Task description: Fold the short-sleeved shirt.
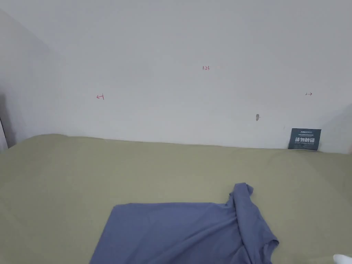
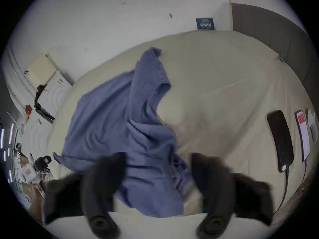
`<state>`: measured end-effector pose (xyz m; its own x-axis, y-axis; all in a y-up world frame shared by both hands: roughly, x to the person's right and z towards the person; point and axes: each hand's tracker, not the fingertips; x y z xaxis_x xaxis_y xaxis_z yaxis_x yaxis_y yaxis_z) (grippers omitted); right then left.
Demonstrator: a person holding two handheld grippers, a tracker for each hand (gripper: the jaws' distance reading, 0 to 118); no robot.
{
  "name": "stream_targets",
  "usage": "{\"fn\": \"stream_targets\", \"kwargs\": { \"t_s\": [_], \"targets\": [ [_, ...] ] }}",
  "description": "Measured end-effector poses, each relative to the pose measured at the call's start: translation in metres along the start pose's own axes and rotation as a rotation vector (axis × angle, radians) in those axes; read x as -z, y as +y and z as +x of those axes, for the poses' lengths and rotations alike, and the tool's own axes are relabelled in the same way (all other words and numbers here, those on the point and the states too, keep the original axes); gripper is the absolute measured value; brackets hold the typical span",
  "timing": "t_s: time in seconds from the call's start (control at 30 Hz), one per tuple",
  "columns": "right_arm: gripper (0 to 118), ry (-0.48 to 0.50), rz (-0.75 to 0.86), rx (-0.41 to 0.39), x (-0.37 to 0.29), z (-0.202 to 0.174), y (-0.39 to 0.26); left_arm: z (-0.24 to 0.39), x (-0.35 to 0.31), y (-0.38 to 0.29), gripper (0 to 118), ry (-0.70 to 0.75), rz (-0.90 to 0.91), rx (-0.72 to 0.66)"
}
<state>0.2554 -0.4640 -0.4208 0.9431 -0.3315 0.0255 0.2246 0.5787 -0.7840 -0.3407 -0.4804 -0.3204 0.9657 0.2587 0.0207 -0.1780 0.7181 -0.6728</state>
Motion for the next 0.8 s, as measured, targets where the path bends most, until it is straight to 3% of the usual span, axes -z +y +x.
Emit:
{"fn": "stream_targets", "kwargs": {
  "t_s": [0.13,0.37,0.47,0.53,0.57,0.6,0.67,0.8],
  "targets": [
    [97,0.061,0.17,-0.002,-0.039,-0.012,-0.006,0.011,-0.033,0.005,103,-0.065,0.075,-0.012],
    [101,-0.048,0.315,-0.143,-0.074,-0.047,-0.049,0.044,-0.059,-0.004,102,-0.034,0.181,0.115],
    [98,-0.076,0.302,-0.151,-0.074,-0.057,-0.069,0.048,-0.063,-0.011,95,-0.062,0.142,0.122],
    [70,-0.034,0.239,-0.155,-0.074,-0.06,-0.079,0.049,-0.059,-0.016,60,-0.086,0.103,0.109],
    [43,-0.017,0.206,-0.158,-0.073,-0.062,-0.084,0.052,-0.059,-0.019,32,-0.081,0.081,0.108],
    [0,-0.02,0.177,-0.165,-0.071,-0.064,-0.086,0.054,-0.059,-0.022,8,-0.068,0.064,0.111],
    [0,-0.074,0.135,-0.2,-0.067,-0.069,-0.093,0.053,-0.055,-0.028,3,-0.057,0.035,0.125],
    [0,-0.041,0.106,-0.207,-0.061,-0.07,-0.098,0.052,-0.049,-0.036,0,-0.103,-0.028,0.108]
  ]
}}
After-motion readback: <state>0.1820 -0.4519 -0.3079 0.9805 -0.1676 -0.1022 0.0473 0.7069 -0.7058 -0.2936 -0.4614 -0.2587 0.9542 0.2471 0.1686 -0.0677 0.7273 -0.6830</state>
